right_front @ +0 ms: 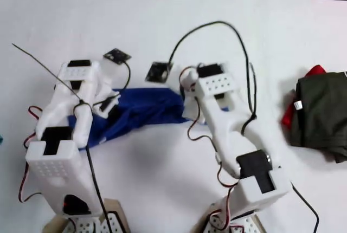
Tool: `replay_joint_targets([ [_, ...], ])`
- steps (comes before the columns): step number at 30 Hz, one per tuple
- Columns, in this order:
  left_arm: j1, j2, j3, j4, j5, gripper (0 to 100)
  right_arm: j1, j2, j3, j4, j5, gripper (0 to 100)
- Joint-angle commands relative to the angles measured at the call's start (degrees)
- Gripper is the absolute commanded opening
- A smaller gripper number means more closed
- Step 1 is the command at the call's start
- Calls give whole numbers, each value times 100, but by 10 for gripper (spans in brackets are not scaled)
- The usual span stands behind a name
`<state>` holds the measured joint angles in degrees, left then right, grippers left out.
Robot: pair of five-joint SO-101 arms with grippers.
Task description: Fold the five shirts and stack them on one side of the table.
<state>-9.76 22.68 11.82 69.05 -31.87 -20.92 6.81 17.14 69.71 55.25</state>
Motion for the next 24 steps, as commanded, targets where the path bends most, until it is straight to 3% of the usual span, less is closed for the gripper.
replay_joint_targets([
  [1,18,114,13,79,-53,289,-136,-13,70,-593,0,139],
  [6,18,114,13,79,-53,289,-163,725,-651,-1103,-431,139],
  [15,18,114,13,79,-53,289,-180,1244,-2532,-435,-457,139],
  [20,18,114,4,79,-53,289,-145,1543,-2681,-347,-466,139],
  [24,18,114,4,79,-53,289,-57,1393,-2725,374,-466,140],
])
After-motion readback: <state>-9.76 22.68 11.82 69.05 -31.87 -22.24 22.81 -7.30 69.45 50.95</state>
